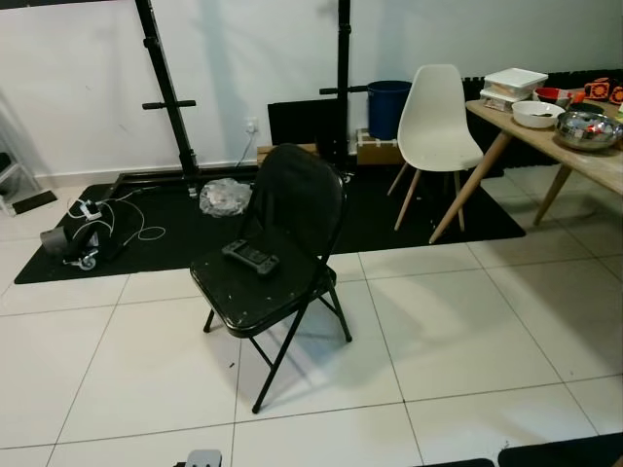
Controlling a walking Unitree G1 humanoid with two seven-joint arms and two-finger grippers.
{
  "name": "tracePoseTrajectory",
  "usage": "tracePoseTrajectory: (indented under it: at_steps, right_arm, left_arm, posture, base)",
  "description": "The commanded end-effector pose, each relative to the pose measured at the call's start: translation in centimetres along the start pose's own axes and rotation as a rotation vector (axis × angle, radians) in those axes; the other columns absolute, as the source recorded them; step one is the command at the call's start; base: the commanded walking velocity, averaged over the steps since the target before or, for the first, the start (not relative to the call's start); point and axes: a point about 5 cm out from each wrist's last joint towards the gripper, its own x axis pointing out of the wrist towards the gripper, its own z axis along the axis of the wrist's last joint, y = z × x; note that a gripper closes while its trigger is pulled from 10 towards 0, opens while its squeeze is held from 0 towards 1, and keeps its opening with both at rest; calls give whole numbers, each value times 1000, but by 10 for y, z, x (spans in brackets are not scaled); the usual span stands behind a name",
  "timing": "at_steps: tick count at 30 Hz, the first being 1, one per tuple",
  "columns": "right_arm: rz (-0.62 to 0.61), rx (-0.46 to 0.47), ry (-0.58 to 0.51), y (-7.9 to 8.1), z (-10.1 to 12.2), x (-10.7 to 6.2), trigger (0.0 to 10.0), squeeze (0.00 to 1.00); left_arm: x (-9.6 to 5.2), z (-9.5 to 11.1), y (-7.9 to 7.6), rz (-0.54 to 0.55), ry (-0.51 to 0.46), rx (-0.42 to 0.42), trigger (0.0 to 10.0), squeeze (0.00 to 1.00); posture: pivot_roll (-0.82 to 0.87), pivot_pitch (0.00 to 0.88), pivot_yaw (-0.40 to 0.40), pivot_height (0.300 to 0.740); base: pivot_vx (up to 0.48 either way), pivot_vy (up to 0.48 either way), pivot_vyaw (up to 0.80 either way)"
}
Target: Restocking fridge
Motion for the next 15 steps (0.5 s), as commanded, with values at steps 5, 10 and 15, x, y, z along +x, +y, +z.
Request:
tracePoseTrajectory:
  at_steps: [5, 10, 15]
  right_arm:
    - [12, 10, 11, 9, -4, 1, 10000, 0]
    - [22, 11, 26, 14, -11, 1, 10000, 0]
    - [28, -1, 36, 14, -13, 0, 10000, 0]
  left_arm:
    - [-2, -9, 3, 8, 22, -9, 10000, 0]
    - [-3, -6, 8, 16, 14, -3, 10000, 0]
    - [-3, 1, 13, 26, -9, 1, 10000, 0]
  posture:
    - [-52, 0, 38, 740]
    - [-58, 0, 50, 740]
    - [-32, 4, 42, 740]
  base:
    - [0, 0, 0]
    - [0, 0, 0]
    - [0, 0, 0]
